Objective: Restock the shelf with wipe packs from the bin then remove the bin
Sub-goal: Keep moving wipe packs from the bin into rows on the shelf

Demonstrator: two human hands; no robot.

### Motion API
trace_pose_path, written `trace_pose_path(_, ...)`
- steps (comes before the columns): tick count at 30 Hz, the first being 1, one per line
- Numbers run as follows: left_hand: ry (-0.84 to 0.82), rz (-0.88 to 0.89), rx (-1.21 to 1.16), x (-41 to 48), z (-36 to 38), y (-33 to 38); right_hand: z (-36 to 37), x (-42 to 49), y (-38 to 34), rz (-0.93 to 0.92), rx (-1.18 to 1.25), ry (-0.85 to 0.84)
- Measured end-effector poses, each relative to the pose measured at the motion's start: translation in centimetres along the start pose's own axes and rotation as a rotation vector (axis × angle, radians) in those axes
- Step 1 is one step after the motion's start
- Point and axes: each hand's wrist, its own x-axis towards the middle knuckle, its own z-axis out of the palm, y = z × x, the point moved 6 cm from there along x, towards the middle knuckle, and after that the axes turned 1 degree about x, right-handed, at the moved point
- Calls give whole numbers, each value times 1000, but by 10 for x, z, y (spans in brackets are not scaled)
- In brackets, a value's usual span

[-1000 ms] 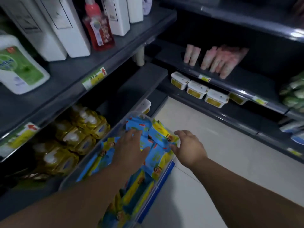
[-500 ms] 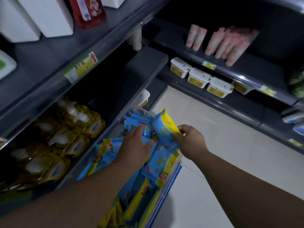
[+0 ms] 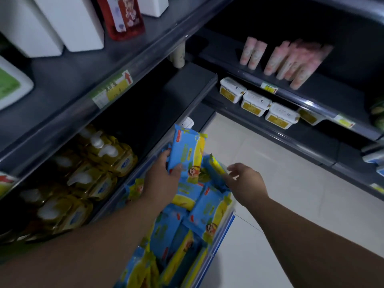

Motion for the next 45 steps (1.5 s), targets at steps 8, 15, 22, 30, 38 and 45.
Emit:
trace_pose_path(8,41,12,12,-16,-11,-20,23,6,2,-102,-473,22)
trace_pose_path(15,106,27,6,-42,-36,7,-18,-12,-19,26,-14,55)
trace_pose_path(22,249,56,-17,-111,-97,69,-63,-80,-81,60,842,-241)
trace_pose_path(30,579,148,-86,-231,-210,137,-128,-199,-188,-293,1039,-578)
trace_pose_path(38,737,254,-163,-352,-318,174,-159,-316,-291,-565,963,-734)
trace_pose_path(45,754,340,-223,-444,-414,181,-162,-430,-387,-800,1004,-781)
